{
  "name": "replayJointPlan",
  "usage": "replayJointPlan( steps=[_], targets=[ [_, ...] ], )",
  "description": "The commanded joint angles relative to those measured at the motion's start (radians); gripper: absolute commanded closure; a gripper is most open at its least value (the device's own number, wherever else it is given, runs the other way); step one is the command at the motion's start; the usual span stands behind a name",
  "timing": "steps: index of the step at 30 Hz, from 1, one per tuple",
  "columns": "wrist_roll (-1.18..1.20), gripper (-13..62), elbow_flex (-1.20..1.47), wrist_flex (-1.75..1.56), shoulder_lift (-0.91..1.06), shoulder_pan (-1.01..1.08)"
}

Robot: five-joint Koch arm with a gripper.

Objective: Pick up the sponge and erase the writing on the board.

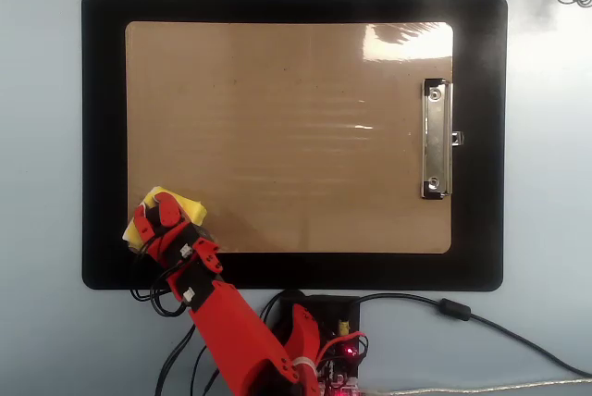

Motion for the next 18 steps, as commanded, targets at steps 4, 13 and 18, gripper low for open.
replayJointPlan(
  steps=[4, 13, 18],
  targets=[
    [-0.014, 19.5, -0.011, 0.003, 0.009, -0.011],
    [-0.018, 16.3, -0.078, 0.006, 0.018, -0.009],
    [-0.02, 16.1, -0.183, 0.005, 0.009, -0.005]
  ],
)
